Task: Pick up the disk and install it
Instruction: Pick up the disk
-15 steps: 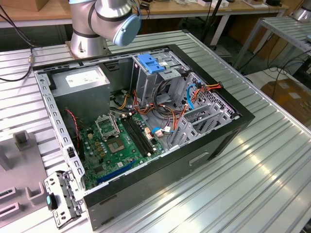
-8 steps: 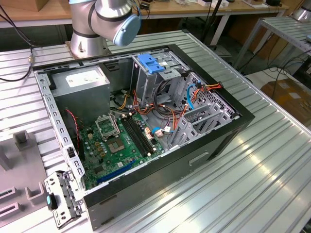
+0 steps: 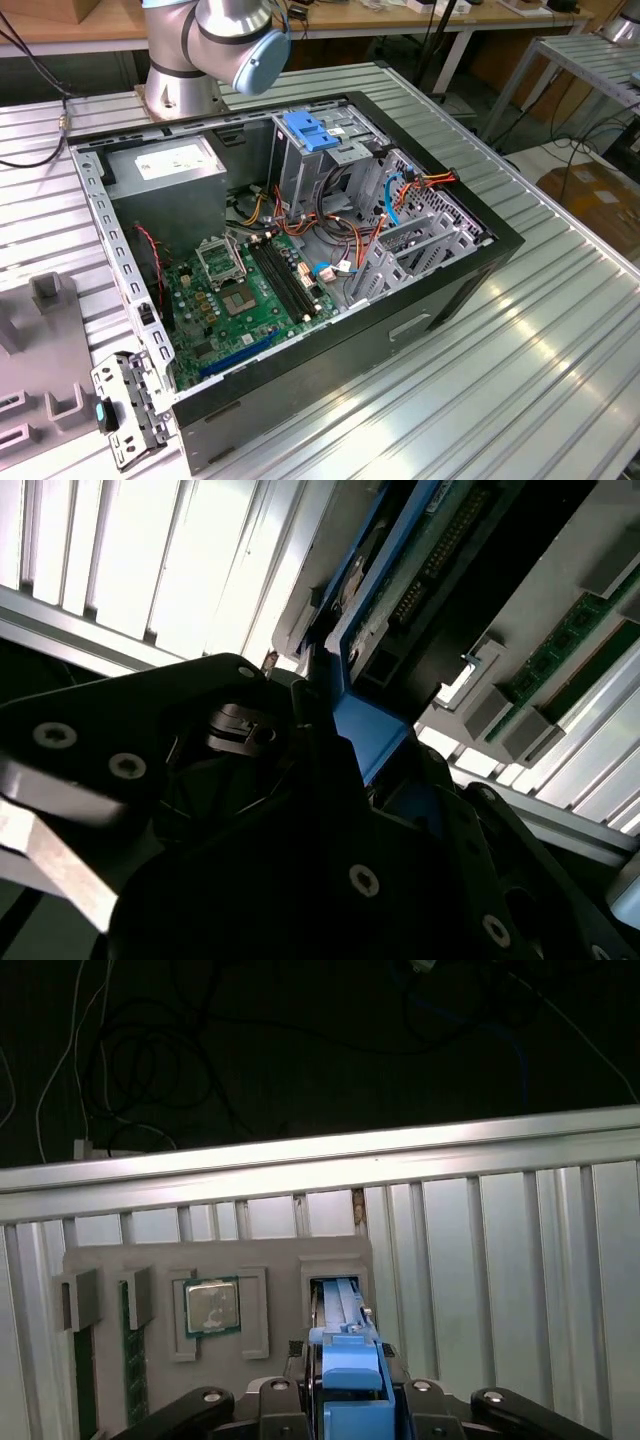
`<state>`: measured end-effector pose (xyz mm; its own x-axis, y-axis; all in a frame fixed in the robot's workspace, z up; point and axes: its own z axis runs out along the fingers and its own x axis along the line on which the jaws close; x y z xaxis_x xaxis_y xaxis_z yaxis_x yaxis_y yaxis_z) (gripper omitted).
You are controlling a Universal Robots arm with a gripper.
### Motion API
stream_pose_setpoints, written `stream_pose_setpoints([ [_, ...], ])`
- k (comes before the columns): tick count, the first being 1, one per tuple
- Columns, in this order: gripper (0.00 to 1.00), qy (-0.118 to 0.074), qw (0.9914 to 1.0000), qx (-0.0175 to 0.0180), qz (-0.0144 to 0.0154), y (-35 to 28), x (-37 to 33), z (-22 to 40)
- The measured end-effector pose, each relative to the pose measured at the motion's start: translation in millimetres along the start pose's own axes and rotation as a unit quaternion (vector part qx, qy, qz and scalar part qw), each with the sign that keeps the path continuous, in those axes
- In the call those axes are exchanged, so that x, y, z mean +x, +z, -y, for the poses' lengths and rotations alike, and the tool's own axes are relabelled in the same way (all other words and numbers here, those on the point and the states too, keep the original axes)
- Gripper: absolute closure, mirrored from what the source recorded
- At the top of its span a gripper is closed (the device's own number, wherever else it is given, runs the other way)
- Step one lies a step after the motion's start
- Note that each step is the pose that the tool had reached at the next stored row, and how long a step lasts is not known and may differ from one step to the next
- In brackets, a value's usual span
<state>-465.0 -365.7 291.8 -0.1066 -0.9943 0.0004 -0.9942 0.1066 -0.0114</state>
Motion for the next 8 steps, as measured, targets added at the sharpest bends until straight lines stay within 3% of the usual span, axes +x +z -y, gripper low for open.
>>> stream_pose_setpoints([
  [6, 0.63, -0.007, 0.99998, 0.0000, 0.0001, 0.1, 0.3, 0.0],
  [7, 0.63, -0.030, 0.99956, 0.0000, 0.0003, 0.2, 0.6, 0.0],
  [8, 0.63, -0.041, 0.99916, 0.0000, 0.0005, 0.2, 0.7, -0.1],
])
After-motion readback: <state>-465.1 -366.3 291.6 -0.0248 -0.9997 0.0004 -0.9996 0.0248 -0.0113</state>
